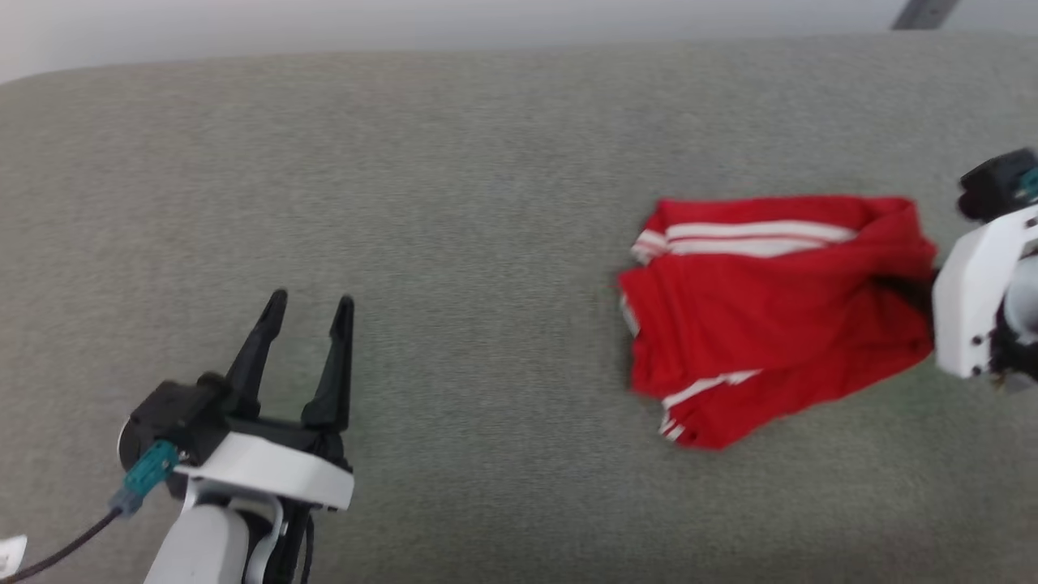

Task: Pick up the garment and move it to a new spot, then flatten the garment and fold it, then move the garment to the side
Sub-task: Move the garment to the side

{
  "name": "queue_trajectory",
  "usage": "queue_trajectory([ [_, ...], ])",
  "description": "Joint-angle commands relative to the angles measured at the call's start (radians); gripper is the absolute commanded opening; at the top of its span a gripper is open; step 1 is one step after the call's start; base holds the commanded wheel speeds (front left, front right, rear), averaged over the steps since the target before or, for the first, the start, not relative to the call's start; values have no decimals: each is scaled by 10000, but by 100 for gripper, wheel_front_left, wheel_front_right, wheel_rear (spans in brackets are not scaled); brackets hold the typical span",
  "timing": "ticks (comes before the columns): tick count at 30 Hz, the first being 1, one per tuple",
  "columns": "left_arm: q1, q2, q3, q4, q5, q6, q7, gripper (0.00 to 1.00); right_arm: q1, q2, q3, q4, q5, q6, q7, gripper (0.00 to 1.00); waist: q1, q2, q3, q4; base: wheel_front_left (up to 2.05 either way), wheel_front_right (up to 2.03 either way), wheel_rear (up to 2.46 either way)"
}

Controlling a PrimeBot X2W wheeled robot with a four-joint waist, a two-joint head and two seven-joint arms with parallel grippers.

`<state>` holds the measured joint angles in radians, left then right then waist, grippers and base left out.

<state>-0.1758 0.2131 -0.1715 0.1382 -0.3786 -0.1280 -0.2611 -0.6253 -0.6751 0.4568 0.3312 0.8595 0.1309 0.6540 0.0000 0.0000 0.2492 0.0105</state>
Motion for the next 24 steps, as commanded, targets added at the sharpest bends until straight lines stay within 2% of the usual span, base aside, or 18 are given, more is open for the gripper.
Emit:
queue_trajectory([
  [1,-246,33,-137,-35,33,-33,-48,100,-211,-125,-95,51,-86,-2,-185,0,0,0,174,-335,0,0,0],
  [7,-986,144,-861,-78,122,-33,-48,100,-820,-652,-188,386,-536,-2,-886,0,0,0,559,-1039,0,0,0],
  [17,-2064,306,-2143,-13,140,-33,-48,100,-1646,-1005,-304,1335,-1351,-2,-1858,0,0,0,1110,-1942,0,0,0],
  [24,-2975,411,-3229,98,-8,-25,-48,100,-2313,-1257,-307,2304,-2011,-2,-2674,0,0,0,1545,-2331,0,0,0],
])
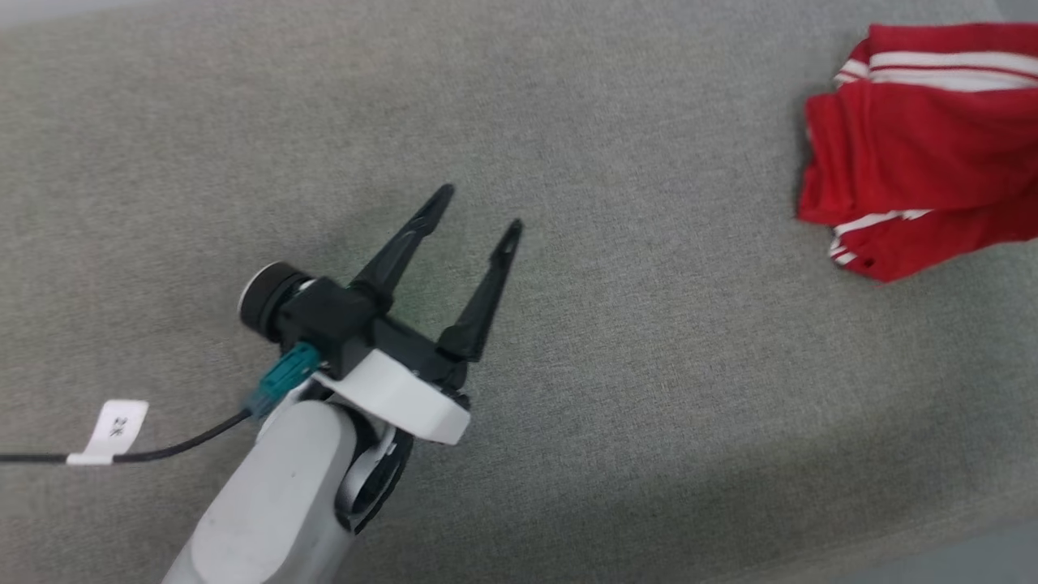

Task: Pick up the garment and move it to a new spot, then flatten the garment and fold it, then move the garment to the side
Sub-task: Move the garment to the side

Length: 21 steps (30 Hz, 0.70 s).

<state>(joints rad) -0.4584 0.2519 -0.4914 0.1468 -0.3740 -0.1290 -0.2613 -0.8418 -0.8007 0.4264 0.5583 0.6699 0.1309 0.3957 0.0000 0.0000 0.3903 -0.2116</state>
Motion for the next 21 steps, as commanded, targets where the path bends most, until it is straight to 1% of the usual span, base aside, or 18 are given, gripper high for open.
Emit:
queue_trajectory([
  [1,-285,40,-184,37,-53,-16,-46,100,-257,-17,14,172,-236,-2,-235,0,0,0,192,-132,0,0,0],
  [4,-625,50,-511,106,-108,-16,-46,100,-579,55,68,650,-616,-2,-606,0,0,0,376,-165,0,0,0],
  [9,-1049,35,-914,171,-101,-16,-46,100,-1004,366,85,1734,-1242,-2,-1194,0,0,0,648,-72,0,0,0],
  [17,-1327,86,-1085,198,-159,-16,-46,100,-1666,1193,-137,3764,-2290,-2,-2260,0,0,0,891,210,0,0,0],
  [18,-1313,91,-1061,195,-155,-16,-46,100,-1738,1298,-201,3992,-2378,-2,-2347,7,0,0,895,240,0,0,0],
  [19,-1297,103,-1028,188,-115,-16,-46,100,-1824,1372,-260,4169,-2444,-2,-2454,21,0,0,892,268,0,0,0],
  [20,-1261,100,-966,178,-103,-14,-46,100,-1908,1446,-280,4351,-2528,-2,-2537,42,0,0,886,292,0,0,0],
  [21,-1214,100,-910,154,-113,-14,-46,100,-1969,1496,-289,4496,-2596,-2,-2615,87,0,0,876,310,0,0,0],
])
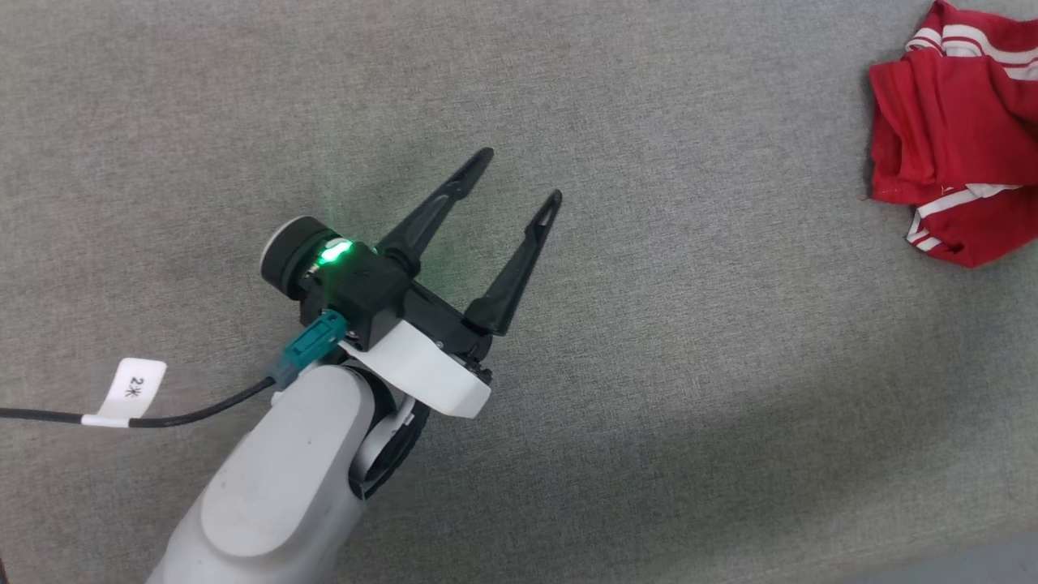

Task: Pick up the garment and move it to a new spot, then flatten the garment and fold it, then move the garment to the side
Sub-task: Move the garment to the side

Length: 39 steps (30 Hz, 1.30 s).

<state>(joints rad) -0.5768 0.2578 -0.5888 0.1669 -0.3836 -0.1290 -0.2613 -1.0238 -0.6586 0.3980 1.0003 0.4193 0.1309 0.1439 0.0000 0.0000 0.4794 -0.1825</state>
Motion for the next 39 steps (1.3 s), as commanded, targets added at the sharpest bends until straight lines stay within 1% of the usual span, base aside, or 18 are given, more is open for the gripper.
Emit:
queue_trajectory([
  [1,18,49,110,-55,-4,-16,-46,100,-240,109,-85,210,-70,-2,-204,100,0,0,-31,34,0,0,0],
  [9,585,71,817,-197,-58,-14,-46,100,-551,222,-399,925,-96,-2,-928,100,0,0,-455,74,0,0,0],
  [13,1090,119,1456,-318,-65,-14,-46,100,-432,382,-548,996,16,-2,-1498,100,0,0,-828,110,0,0,0],
  [19,1953,-64,2747,-611,61,-14,-46,100,10,825,-623,762,250,-2,-2467,100,0,0,-1467,273,0,0,0],
  [23,2530,-235,3521,-871,308,-14,-47,100,481,1189,-554,373,399,-2,-3113,100,0,0,-1949,451,0,0,0],
  [28,3272,-447,4345,-1091,653,-14,-46,100,1270,1556,-414,-308,655,-2,-3634,100,0,0,-2580,715,0,0,0],
  [34,4313,-661,5000,-1347,953,-14,-46,100,2610,1843,-262,-1374,842,-2,-3947,100,0,0,-3340,1091,0,0,0],
  [39,5260,-816,5498,-1484,1295,-14,-46,100,3838,2183,-628,-2244,918,-2,-4056,100,0,0,-3941,1384,0,0,0],
])
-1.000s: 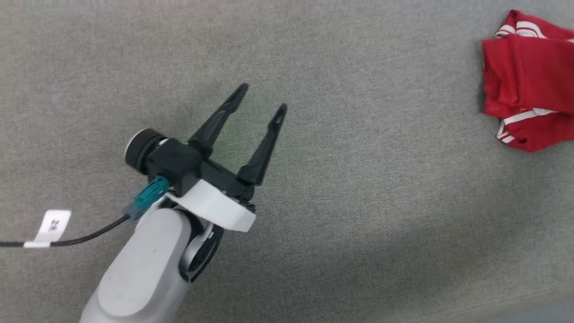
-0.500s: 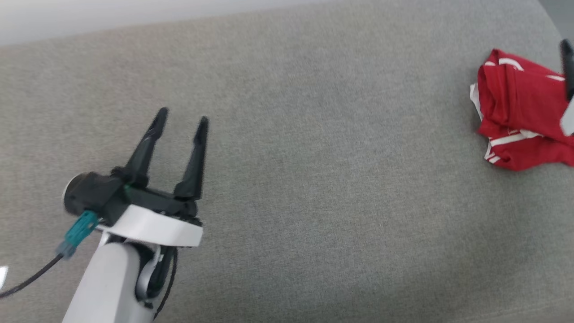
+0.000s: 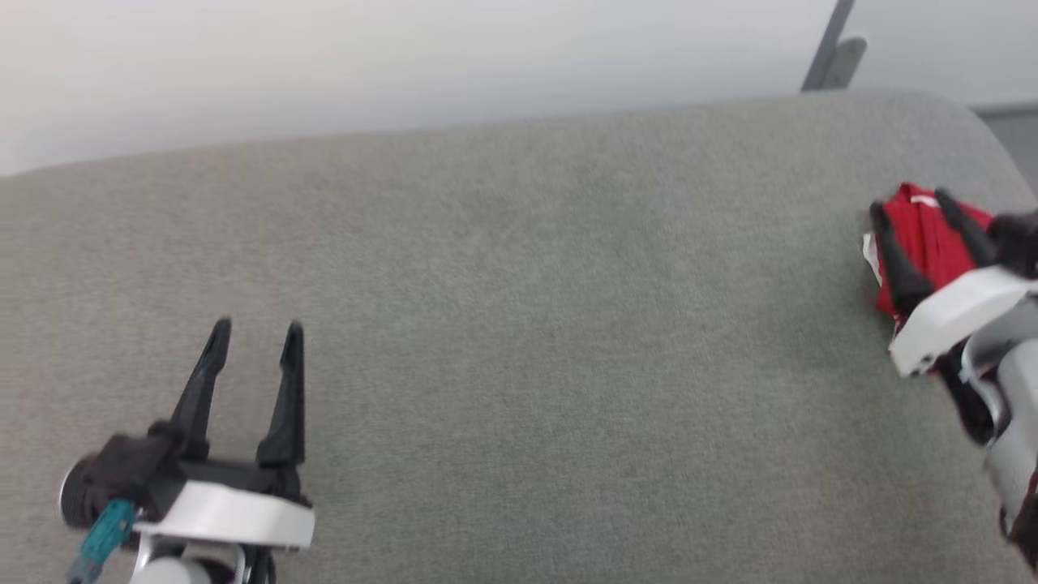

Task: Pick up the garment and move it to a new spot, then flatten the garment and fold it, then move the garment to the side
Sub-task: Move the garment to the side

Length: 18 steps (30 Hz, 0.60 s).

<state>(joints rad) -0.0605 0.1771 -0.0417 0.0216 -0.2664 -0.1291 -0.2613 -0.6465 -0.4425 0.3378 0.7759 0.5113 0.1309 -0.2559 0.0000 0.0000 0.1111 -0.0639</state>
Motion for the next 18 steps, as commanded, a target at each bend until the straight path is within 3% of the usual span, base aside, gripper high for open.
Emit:
queue_trajectory([
  [1,294,-41,128,-28,134,-12,-46,100,335,72,-127,-169,-20,-2,-73,100,0,0,-371,249,0,0,0],
  [18,2338,-428,1145,-433,540,-13,-46,100,4345,1401,-2773,-3466,-1399,-2,-86,100,0,0,-1318,738,0,0,0],
])
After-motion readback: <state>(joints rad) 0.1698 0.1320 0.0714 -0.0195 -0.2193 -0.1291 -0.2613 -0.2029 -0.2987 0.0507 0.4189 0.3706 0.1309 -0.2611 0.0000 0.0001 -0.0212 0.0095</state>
